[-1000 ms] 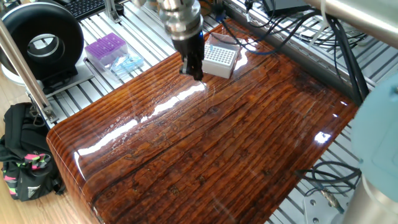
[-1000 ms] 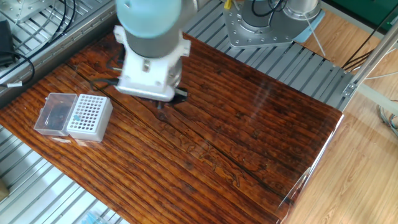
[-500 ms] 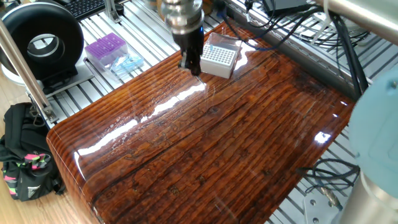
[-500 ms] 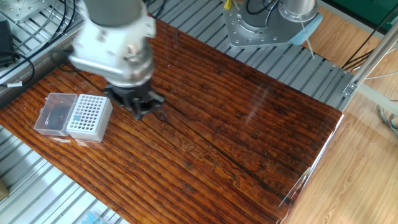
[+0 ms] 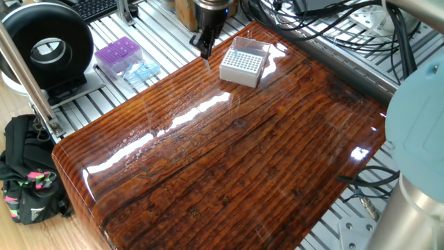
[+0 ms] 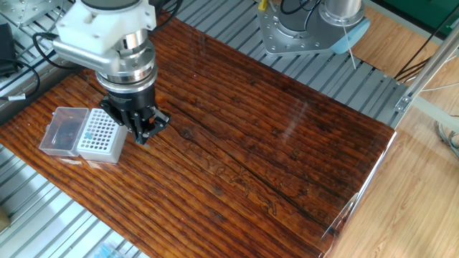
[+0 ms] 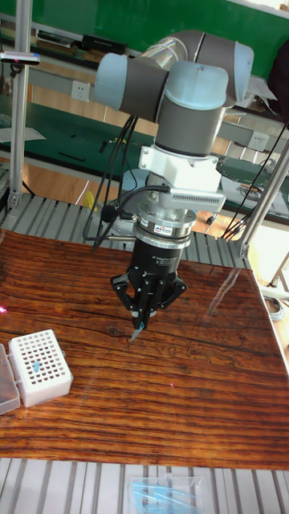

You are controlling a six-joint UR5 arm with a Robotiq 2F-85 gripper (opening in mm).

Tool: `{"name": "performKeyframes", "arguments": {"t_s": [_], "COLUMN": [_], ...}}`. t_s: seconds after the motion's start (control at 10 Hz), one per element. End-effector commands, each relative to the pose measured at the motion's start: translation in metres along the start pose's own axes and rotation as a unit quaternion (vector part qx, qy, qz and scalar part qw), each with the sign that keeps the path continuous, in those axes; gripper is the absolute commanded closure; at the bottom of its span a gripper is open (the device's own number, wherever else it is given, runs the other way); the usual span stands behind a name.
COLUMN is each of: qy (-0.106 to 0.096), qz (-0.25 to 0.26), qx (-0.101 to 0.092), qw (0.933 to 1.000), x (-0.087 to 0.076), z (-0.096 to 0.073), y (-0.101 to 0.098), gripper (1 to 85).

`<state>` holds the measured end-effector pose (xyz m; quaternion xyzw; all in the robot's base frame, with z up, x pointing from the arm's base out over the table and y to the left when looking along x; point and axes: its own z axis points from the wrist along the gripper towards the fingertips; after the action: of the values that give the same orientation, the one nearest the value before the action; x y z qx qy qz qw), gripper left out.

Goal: Insert a medium pipette tip into the holder for medium pipette tips

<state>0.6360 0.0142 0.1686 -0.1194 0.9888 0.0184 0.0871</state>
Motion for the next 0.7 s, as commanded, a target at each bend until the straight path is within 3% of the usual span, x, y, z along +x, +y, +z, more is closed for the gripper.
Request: {"name": "performKeyframes", "arguments": {"t_s": [0.0,0.1,0.2,0.6], "qy": [-0.012,-0.01,-0.02,-0.027], "qz": [0.069,0.064,0.063,0.021], "qx": [0.007,0.013,-0.007,-0.008], "qw": [0.9975,0.9978,0.9978,0.9994], "x": [-0.006,-0.005,-0.014,-0.012], "z": [-0.003,-0.003,-0.009,-0.03], "y": [-0.008,-0.012,-0.009,-0.065], "gripper": [84.7,84.7,84.7,84.7]}}
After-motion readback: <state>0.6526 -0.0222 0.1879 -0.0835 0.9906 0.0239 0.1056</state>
